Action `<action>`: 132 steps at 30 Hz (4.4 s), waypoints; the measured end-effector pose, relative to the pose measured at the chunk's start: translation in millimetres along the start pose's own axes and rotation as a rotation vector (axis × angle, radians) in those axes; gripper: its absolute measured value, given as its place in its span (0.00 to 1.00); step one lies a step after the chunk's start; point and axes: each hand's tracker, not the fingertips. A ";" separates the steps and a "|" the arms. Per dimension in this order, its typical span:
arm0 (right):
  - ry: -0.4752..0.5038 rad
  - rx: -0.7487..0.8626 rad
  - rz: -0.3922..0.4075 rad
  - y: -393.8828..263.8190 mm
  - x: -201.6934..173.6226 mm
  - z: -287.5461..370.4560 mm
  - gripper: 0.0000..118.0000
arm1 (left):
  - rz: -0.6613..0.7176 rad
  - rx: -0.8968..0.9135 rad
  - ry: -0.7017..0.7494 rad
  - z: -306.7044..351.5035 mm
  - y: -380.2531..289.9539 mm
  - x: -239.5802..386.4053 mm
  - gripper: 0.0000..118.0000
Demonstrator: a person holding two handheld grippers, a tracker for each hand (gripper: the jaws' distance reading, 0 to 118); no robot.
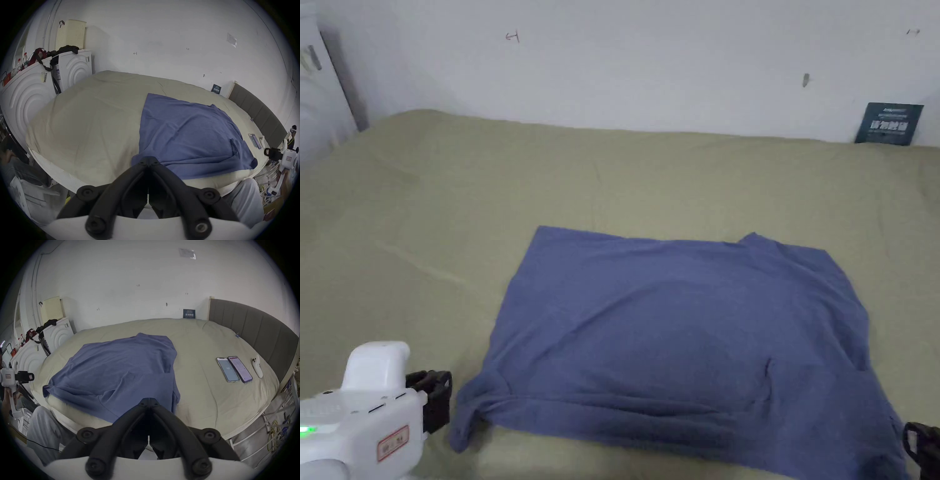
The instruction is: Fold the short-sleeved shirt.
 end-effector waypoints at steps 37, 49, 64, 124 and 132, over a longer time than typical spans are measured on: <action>-0.025 -0.227 -0.059 -49.5 45.7 -65.3 0.07 | -0.042 -0.314 0.004 -93.5 -24.9 -6.2 0.02; -0.007 -0.118 -0.057 36.3 37.3 -49.6 0.06 | -0.019 -0.263 -0.101 -97.5 43.6 -17.3 0.02; -0.059 -0.213 -0.048 145.5 38.7 -208.0 0.06 | -0.088 -0.277 -0.081 -226.3 154.5 19.6 0.02; -0.049 -0.321 -0.100 77.1 56.6 -185.8 0.08 | -0.072 -0.287 0.030 -215.8 86.2 24.2 0.05; -0.014 -0.299 -0.112 52.4 56.2 -121.0 0.08 | -0.100 -0.293 0.015 -152.6 65.3 13.2 0.05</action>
